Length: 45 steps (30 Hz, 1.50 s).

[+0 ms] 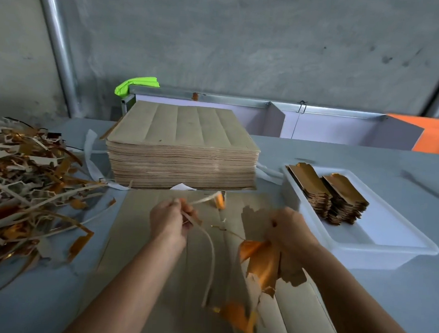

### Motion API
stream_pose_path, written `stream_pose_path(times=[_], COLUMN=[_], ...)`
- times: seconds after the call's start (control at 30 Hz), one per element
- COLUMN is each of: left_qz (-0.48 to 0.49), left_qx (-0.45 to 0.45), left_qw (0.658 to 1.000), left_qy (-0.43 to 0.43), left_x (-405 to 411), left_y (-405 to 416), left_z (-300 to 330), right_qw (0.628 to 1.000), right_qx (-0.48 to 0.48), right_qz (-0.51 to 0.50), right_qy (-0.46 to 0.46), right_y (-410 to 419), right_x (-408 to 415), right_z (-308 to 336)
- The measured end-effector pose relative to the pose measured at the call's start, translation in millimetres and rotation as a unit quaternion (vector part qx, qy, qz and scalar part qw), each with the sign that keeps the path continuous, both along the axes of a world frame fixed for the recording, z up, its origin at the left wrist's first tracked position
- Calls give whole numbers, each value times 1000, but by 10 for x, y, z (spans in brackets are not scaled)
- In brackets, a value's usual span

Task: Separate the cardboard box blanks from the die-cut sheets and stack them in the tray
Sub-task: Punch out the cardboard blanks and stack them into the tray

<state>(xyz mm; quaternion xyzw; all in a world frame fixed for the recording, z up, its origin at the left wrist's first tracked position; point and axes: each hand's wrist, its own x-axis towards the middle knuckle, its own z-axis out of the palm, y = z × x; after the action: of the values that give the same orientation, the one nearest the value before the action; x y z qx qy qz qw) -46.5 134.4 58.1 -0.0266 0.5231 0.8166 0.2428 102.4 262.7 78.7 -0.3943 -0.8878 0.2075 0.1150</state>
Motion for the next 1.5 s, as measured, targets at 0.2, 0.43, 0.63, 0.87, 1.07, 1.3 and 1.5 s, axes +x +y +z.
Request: stream_pose_path(times=[0.2,0.43,0.63,0.87,1.07,1.3,1.5], left_qz=[-48,-295,-348,-373,-421,-414,-305], left_qx=[-188,-339,-318,-60,-5,-6,-19], left_qw=[965,733,732,881,881,884,927], left_qy=[177,510,492,284,216,219,217], left_x=[125,407,407,445,488,331,218], left_y=[-26,-12,72,86,168,6,-56], left_z=[-355,-264,-359,-235,-158,-249,-318], right_qw=[867,798,719,716,718,754,782], right_qx=[-282,-295,-343,-365,-404,-328,-310], right_qz=[-158,-135,-167,-169,-150,-187,-169], right_qy=[380,507,581,570,547,538,514], right_y=[-42,-114,-39,2,-95,143,259], right_x=[116,-13,-13,-55,-169,48,212], right_z=[-65,81,238,211,98,82,26])
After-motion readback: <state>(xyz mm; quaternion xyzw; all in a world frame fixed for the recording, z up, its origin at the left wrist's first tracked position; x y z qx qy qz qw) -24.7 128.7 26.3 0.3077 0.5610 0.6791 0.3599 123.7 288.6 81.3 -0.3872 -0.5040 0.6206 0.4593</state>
